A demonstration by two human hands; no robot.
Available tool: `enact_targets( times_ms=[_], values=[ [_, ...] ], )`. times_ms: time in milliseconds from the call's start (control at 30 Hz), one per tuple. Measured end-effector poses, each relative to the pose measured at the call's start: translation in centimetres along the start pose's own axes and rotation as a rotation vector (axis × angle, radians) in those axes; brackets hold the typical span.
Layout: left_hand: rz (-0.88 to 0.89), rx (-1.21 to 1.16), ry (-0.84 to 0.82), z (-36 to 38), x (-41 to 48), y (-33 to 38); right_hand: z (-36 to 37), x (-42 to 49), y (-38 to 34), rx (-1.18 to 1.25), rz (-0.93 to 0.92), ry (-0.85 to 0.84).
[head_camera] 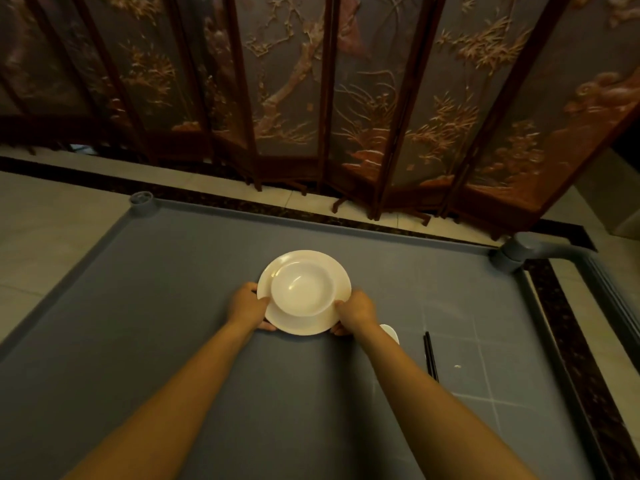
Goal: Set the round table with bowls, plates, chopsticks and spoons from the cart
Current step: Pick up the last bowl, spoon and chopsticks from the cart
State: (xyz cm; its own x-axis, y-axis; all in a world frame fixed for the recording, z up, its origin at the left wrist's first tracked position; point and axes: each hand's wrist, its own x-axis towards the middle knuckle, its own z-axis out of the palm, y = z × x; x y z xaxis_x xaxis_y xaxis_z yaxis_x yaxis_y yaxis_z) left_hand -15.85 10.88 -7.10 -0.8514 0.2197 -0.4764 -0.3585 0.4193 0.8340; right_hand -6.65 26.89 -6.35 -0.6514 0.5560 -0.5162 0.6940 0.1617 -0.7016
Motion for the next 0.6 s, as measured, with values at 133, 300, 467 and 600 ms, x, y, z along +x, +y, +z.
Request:
enact_targets(
  times_ms=[133, 300, 467, 600],
  values=[
    [-0.01, 0.006, -0.015, -0.4, -0.1, 0.0, 0.0, -0.9, 0.2, 0.077, -0.034, 0.008],
    [0.008, -0.008, -0.064, -0.7, -1.0, 0.5, -0.7, -2.3, 0.1, 0.147, -0.067, 0.032],
    [0.021, -0.235, -0.194, -1.4, -3.0, 1.6, -2.6, -4.4, -0.4, 0.295, -0.166, 0.049],
    [0.008, -0.327, -0.397, -1.3, -4.6, 2.2, -4.2, -6.4, -0.3, 0.303, -0.214, 0.029]
  ],
)
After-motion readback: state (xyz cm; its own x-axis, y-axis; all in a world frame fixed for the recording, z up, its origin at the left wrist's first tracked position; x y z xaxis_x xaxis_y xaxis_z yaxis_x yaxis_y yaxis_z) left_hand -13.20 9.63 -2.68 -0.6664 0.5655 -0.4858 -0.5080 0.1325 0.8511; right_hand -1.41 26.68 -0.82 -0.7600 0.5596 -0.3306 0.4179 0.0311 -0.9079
